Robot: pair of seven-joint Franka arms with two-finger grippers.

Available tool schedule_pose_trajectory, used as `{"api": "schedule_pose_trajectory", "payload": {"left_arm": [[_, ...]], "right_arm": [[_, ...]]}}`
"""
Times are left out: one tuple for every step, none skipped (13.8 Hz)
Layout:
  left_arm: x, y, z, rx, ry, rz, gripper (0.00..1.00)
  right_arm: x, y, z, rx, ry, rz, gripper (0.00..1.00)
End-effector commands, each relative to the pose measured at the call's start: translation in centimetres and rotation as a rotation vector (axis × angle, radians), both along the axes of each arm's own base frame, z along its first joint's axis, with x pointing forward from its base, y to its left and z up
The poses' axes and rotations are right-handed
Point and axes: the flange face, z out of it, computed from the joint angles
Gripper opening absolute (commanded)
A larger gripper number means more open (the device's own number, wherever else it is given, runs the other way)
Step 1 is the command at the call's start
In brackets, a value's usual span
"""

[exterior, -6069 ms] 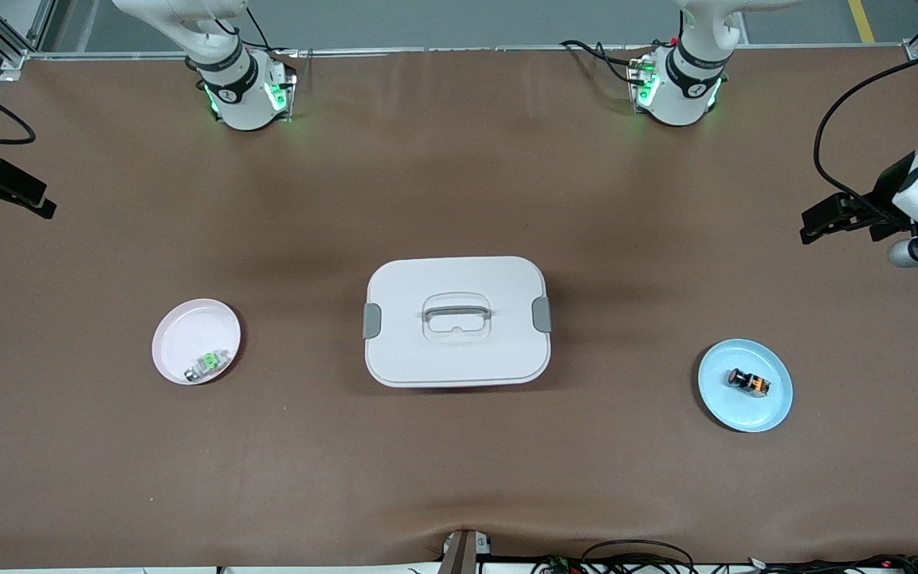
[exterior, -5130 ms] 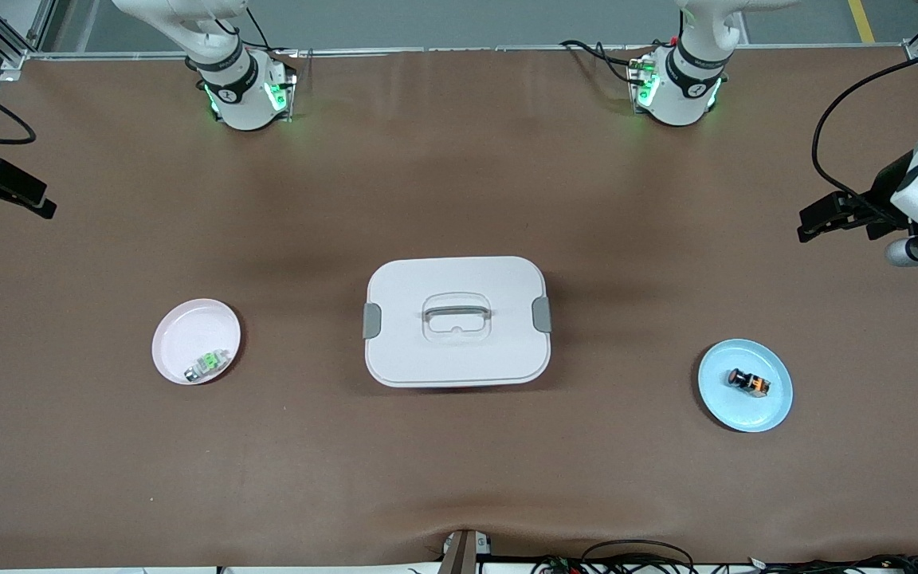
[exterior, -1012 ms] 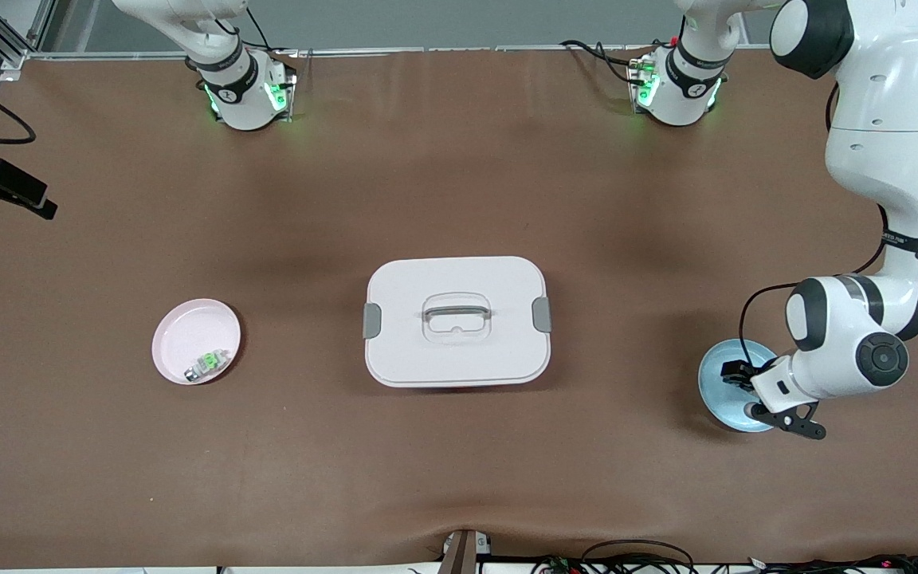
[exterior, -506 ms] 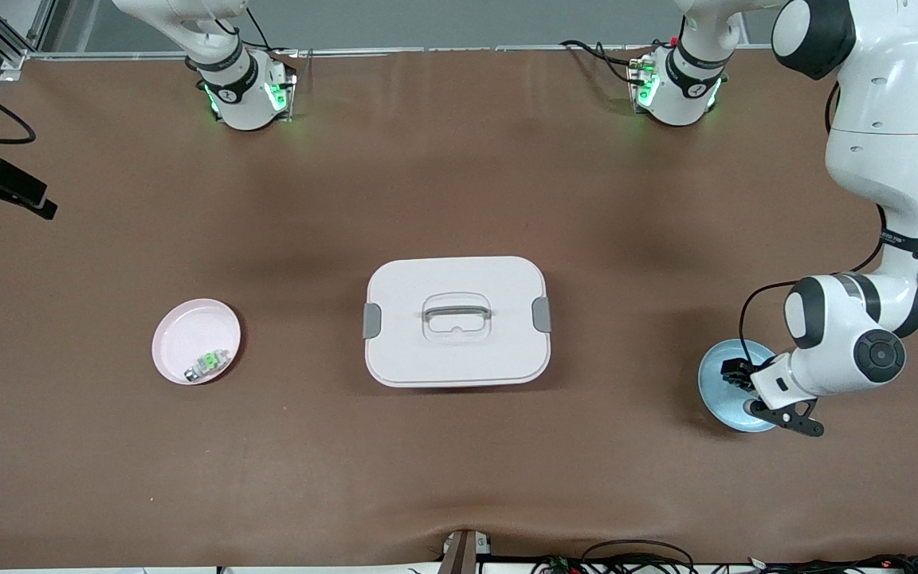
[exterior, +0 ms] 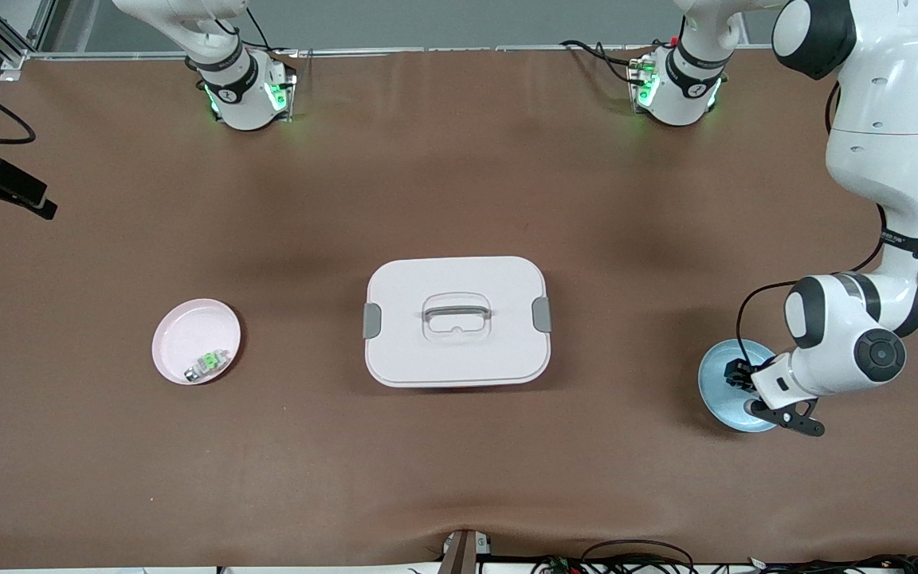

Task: Transfer orange switch to right arm and place
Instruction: 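Close the left gripper on the orange switch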

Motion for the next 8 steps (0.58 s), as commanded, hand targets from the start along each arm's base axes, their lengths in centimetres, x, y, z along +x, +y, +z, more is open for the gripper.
{"api": "schedule_pose_trajectory", "payload": {"left_arm": [[-0.1,0.0,0.9,-0.002,-0.004,0.011,0.17],[-0.1,-0.1,1.8,-0.005,-0.002,0.035,0.17],[-0.1,0.0,2.3,-0.007,0.008,0.065,0.17],[-0.1,0.0,3.3,-0.004,0.014,0.082,0.17],[-0.1,0.2,4.3,-0.001,0.017,0.091,0.17],[-0.1,0.2,5.6,0.0,0.014,0.103,0.17],[-0.1,0.3,7.2,0.004,0.013,0.119,0.17],[-0.2,0.2,8.5,0.008,0.017,0.148,0.17]], "right_arm": [[-0.3,-0.1,0.5,0.011,-0.01,0.0,1.0],[-0.3,-0.1,0.5,0.011,-0.01,0.0,1.0],[-0.3,-0.2,0.5,0.011,-0.01,-0.002,1.0],[-0.3,-0.2,0.5,0.011,-0.011,-0.001,1.0],[-0.3,-0.2,0.6,0.011,-0.013,0.0,1.0],[-0.3,-0.2,0.6,0.011,-0.013,0.0,1.0],[-0.3,-0.2,0.6,0.011,-0.013,0.0,1.0],[-0.3,-0.2,0.6,0.01,-0.013,-0.001,1.0]]}}
